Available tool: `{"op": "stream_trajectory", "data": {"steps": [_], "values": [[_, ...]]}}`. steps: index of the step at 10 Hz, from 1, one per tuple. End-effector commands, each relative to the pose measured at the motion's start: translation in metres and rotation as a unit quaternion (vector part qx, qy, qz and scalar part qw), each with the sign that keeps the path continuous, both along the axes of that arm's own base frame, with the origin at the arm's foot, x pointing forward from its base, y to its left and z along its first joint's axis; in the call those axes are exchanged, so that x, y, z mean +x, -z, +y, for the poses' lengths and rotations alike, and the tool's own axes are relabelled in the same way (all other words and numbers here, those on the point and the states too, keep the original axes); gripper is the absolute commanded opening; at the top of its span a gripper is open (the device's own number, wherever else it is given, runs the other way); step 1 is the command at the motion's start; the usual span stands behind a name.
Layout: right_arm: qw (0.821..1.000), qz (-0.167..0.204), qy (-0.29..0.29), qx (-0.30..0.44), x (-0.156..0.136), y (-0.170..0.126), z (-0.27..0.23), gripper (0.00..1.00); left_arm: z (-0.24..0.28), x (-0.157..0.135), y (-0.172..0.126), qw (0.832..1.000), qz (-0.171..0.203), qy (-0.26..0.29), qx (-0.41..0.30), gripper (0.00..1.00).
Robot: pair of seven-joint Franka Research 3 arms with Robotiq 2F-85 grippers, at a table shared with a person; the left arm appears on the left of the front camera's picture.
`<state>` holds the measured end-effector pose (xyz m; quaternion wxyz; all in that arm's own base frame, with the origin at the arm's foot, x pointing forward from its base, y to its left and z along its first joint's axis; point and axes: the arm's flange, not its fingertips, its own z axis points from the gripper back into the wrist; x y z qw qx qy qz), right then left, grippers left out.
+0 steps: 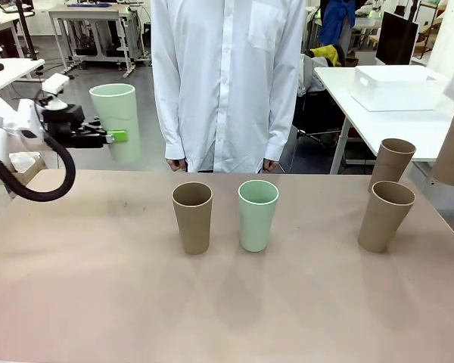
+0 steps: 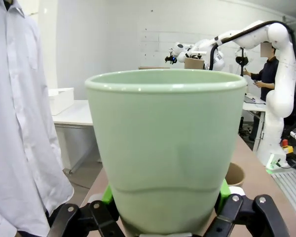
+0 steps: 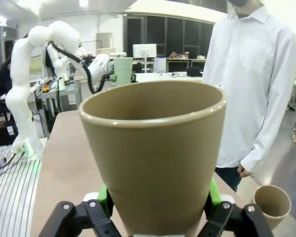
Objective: Stack the cups and store them in the basket.
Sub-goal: Pick up two Reusable plastic cups , one in each hand.
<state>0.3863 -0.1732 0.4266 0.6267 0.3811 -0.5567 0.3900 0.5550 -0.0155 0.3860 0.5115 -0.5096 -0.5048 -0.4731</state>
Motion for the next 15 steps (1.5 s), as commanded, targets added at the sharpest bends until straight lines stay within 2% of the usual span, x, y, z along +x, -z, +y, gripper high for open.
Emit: {"op": "stream_trajectory", "data": {"steps": [1,2,4,5,6,9,10,12,15], "values": [[0.998,0.030,0.042,0.024,-0.031,-0.018,0.050,0.86,0.006,-0.043,-0.016,1.000,0.010,-0.012,0.012,0.85],[0.998,0.041,0.032,0.035,-0.043,-0.018,0.068,0.86,0.006,-0.057,-0.018,1.000,0.014,-0.014,0.013,0.85],[0.997,0.061,0.009,0.040,-0.057,-0.011,0.093,0.86,0.006,-0.080,-0.019,0.999,-0.005,-0.039,0.029,0.85],[0.999,0.036,0.010,0.018,-0.048,-0.006,0.063,0.86,0.007,-0.085,-0.016,0.999,-0.007,-0.032,0.030,0.85],[0.999,0.036,0.010,0.018,-0.048,-0.006,0.063,0.86,0.009,-0.068,-0.017,0.999,0.006,-0.025,0.020,0.85],[0.999,0.036,0.010,0.018,-0.048,-0.006,0.063,0.86,0.009,-0.068,-0.017,0.999,0.006,-0.025,0.020,0.85],[0.999,0.047,0.011,0.022,-0.050,-0.005,0.067,0.86,0.009,-0.073,-0.013,0.999,0.008,-0.031,0.025,0.85],[0.998,0.050,-0.009,0.028,-0.078,0.006,0.124,0.86,0.006,-0.113,-0.010,1.000,-0.009,-0.023,0.004,0.85],[0.998,0.059,-0.028,0.025,-0.117,0.018,0.175,0.86,0.017,-0.168,-0.013,0.999,-0.033,-0.032,-0.025,0.85]]}}
